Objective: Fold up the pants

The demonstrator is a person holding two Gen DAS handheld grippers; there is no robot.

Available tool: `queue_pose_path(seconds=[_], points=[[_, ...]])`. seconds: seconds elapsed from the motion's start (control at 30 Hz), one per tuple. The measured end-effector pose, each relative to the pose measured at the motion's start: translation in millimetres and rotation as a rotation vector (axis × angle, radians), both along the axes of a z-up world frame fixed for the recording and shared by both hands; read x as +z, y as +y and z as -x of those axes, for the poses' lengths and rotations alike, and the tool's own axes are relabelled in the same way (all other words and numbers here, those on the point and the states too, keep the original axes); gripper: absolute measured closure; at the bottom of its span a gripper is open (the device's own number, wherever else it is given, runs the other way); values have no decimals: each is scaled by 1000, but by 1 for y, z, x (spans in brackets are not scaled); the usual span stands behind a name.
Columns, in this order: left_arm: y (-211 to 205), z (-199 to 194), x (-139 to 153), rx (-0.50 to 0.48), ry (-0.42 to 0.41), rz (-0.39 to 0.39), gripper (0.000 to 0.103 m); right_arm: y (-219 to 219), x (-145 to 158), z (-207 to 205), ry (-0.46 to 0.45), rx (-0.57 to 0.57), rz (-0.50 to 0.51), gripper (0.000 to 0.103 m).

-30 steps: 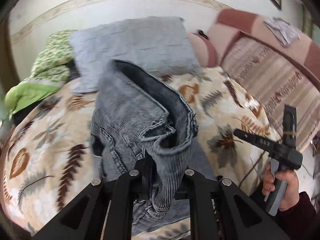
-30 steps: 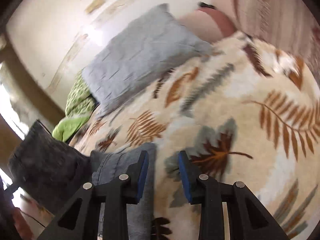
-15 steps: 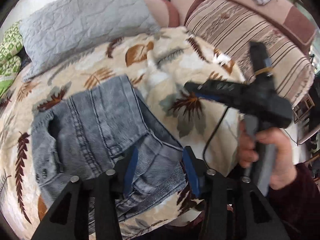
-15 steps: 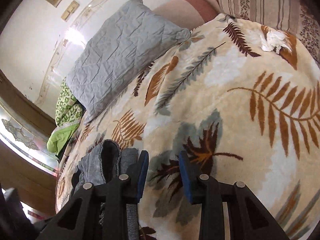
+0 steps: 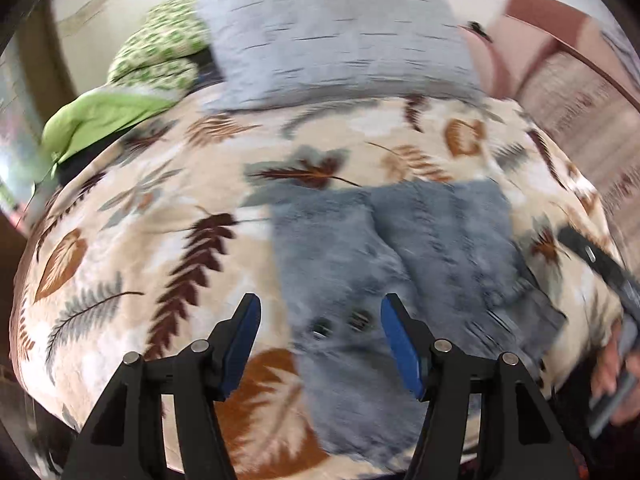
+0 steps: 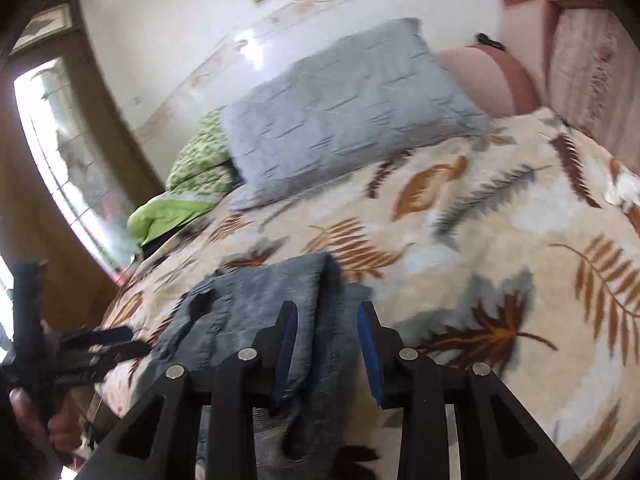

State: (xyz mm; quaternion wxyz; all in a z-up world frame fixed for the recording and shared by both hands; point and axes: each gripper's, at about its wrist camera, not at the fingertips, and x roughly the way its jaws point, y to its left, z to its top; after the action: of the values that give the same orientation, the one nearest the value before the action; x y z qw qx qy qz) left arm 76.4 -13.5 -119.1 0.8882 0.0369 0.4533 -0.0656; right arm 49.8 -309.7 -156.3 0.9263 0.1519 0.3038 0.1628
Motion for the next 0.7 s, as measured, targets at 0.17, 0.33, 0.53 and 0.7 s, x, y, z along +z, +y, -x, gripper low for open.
queue_pose_path(seconds=[0.17, 0.33, 0.53, 0.7], points=[[13, -32, -6, 22, 14, -14, 39, 24, 5, -5, 40, 73, -109, 70], [0, -63, -24, -4, 66, -6, 39, 44, 18, -39, 108, 116, -218, 69], [-27, -52, -59, -71, 68, -102, 36, 72, -15, -91, 299, 63, -86, 68], [-30, -48, -68, -85, 9, -154, 27, 70, -65, -95, 381, 43, -71, 66]])
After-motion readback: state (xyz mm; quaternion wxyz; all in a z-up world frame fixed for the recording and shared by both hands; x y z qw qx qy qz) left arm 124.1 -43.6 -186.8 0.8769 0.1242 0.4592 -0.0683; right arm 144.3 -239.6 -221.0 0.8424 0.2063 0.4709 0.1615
